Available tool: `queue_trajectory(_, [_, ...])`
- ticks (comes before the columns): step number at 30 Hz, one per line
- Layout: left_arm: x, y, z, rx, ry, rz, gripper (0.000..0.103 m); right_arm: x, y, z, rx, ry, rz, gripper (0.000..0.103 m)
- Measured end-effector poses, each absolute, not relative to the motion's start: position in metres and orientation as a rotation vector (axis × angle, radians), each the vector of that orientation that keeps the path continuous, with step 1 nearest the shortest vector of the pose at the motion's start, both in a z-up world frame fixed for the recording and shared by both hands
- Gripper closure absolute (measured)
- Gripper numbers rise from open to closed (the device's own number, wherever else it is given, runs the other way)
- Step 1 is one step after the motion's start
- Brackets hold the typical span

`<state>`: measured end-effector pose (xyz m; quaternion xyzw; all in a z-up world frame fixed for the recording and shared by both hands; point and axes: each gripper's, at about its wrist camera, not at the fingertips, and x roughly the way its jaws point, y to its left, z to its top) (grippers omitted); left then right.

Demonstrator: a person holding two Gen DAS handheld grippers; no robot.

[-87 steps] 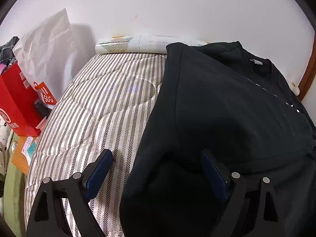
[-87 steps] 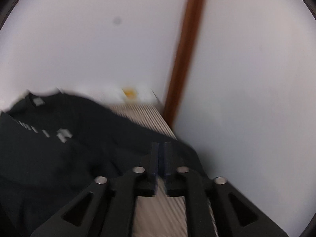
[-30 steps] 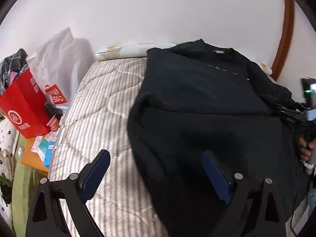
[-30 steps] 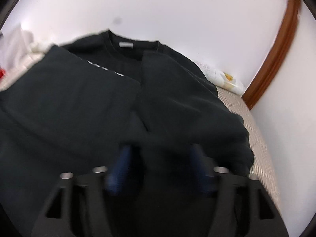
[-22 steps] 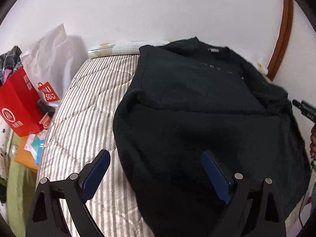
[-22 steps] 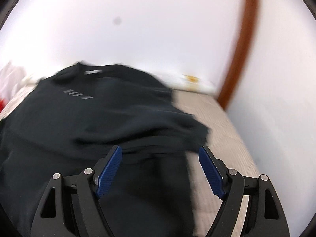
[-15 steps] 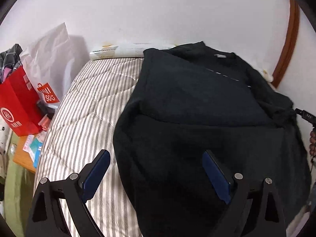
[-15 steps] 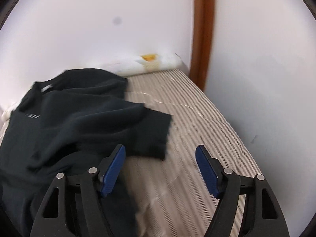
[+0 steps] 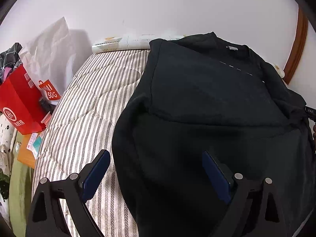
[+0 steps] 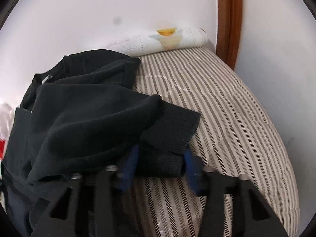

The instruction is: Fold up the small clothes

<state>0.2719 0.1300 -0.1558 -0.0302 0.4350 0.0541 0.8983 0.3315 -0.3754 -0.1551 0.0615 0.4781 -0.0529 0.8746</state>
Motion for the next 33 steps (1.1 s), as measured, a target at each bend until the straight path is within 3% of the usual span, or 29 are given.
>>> queue_trajectory(7, [0.251, 0.144, -0.142, -0.061, 0.863, 0.113, 0.009, 0.306, -0.331, -0.082, 0.051, 0.845, -0.123, 0.085])
queue_trajectory(12, [0.235, 0.163, -0.138, -0.054, 0.849, 0.159, 0.009, 0.285, -0.239, -0.002, 0.025, 0.701, 0.013, 0.085])
queue_trajectory(15, [0.222, 0.175, -0.137, -0.092, 0.841, 0.142, 0.009, 0.282, -0.186, 0.017, 0.037, 0.679, 0.102, 0.085])
queue_trajectory(26, [0.207, 0.192, -0.141, -0.102, 0.836, 0.138, 0.009, 0.309, 0.019, -0.032, -0.072, 0.695, 0.39, 0.083])
queue_trajectory(29, [0.209, 0.189, -0.14, -0.099, 0.836, 0.119, 0.009, 0.308, 0.037, -0.049, -0.067, 0.742, 0.466, 0.075])
queue_trajectory(32, [0.213, 0.182, -0.135, -0.098, 0.82, 0.089, 0.009, 0.299, 0.02, -0.05, -0.071, 0.72, 0.433, 0.058])
queue_trajectory(33, [0.217, 0.178, -0.132, -0.099, 0.815, 0.076, 0.009, 0.297, 0.009, -0.051, -0.074, 0.718, 0.404, 0.058])
